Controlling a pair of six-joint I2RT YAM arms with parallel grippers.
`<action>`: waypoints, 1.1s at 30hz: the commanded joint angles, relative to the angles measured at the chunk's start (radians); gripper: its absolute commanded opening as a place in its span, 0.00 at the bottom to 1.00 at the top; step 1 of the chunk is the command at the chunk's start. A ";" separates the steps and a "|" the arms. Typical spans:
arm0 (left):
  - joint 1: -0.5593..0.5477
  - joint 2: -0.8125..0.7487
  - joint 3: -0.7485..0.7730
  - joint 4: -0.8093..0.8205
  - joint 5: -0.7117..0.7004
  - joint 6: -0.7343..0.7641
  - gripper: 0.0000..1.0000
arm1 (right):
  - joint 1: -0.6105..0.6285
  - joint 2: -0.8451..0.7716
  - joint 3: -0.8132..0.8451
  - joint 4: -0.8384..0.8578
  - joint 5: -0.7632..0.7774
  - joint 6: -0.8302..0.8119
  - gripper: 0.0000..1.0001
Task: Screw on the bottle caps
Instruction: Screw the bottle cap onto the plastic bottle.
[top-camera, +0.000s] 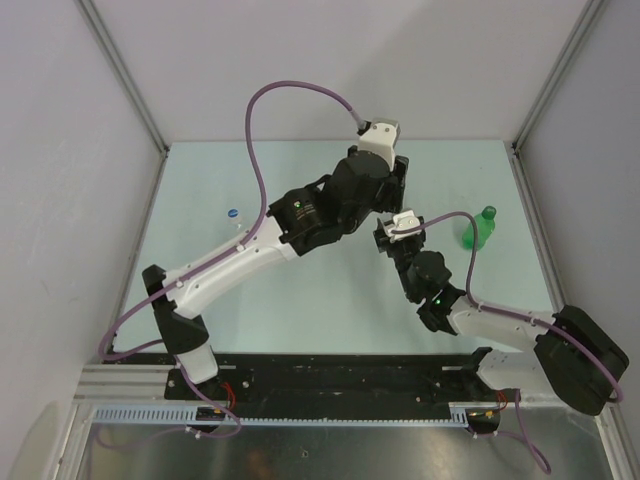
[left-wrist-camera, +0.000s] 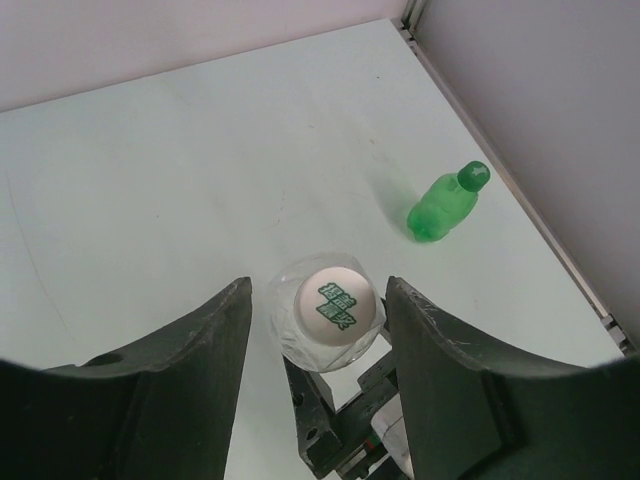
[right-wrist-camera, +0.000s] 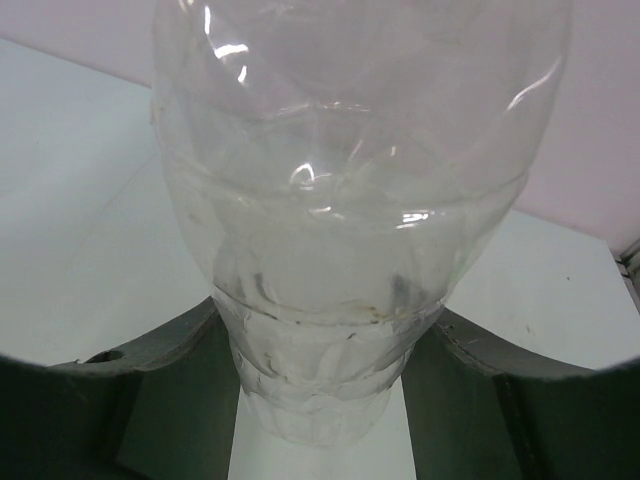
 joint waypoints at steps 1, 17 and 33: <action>-0.007 -0.008 -0.008 0.025 -0.024 -0.019 0.60 | 0.008 -0.034 0.023 0.019 -0.003 0.016 0.00; -0.014 -0.010 -0.016 0.027 -0.002 -0.006 0.44 | 0.009 -0.040 0.028 -0.015 -0.017 0.031 0.00; -0.013 -0.044 -0.094 0.024 0.175 0.189 0.15 | -0.007 -0.201 0.044 -0.177 -0.212 0.061 0.00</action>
